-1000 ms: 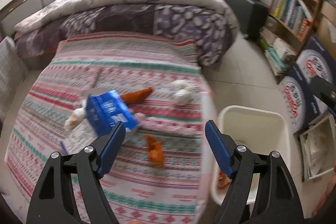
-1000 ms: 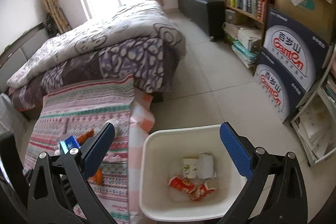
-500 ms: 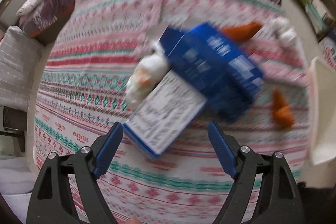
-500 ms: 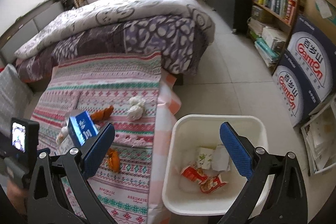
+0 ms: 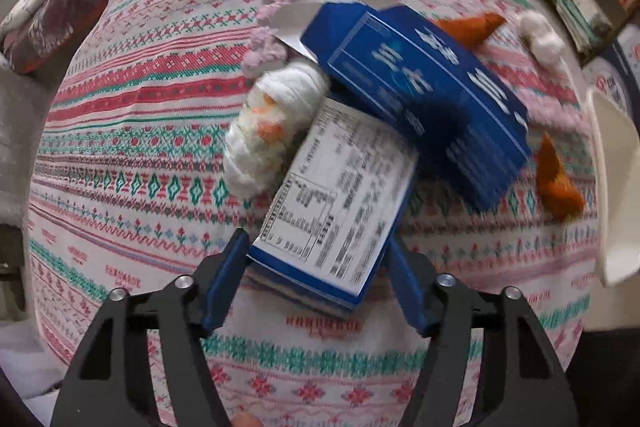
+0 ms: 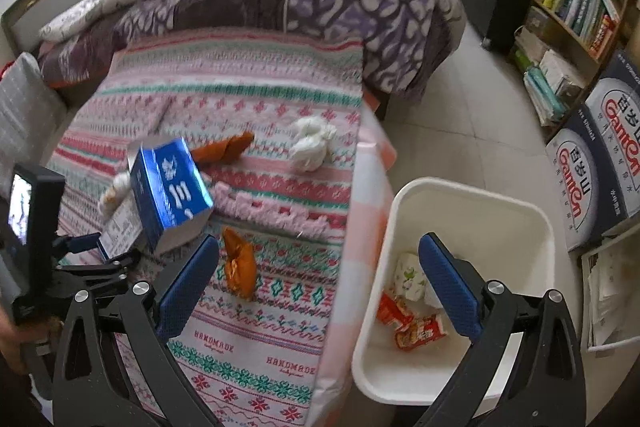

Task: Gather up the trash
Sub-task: 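Reach to the bed and grasp the blue-and-white carton with left tool, then grasp the orange wrapper with right tool while left tool lifts the carton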

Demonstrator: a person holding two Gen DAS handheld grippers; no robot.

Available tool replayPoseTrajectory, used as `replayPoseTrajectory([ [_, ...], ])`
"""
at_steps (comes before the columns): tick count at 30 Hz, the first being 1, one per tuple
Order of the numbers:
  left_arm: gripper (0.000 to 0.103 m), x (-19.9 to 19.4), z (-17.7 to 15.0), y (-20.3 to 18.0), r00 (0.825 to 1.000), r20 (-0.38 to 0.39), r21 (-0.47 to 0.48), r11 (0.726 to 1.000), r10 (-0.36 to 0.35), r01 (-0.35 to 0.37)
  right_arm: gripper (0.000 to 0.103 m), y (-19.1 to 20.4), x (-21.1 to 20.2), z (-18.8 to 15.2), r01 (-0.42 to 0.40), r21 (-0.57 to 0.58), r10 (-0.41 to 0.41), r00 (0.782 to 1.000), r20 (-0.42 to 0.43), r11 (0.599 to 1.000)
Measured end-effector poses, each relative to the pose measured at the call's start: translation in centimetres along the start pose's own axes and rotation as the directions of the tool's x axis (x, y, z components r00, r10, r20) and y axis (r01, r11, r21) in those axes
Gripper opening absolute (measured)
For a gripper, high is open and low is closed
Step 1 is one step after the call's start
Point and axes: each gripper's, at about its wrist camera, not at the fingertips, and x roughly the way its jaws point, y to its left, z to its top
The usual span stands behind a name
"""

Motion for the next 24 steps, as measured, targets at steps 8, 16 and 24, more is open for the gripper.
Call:
replayPoseTrajectory([
  [8,0.061,-0.7,-4.9,1.3,0.998,-0.058,-0.06,0.998,0.013,-0.016,0.096,1.6,2.1,-1.4,-0.02,-0.022,0.019,0.997,-0.077,1.0],
  [16,0.061,-5.7,-8.2,5.1,0.999,0.045,-0.262,0.965,0.014,-0.002,0.074,5.0,4.8,-2.5,-0.015,-0.114,-0.002,0.989,-0.145,0.993],
  [24,0.061,-10.7,-7.8,6.1,0.981,0.194,-0.377,0.925,0.022,0.054,0.03,6.1,7.7,-3.1,-0.009,-0.131,-0.018,0.978,-0.209,0.991],
])
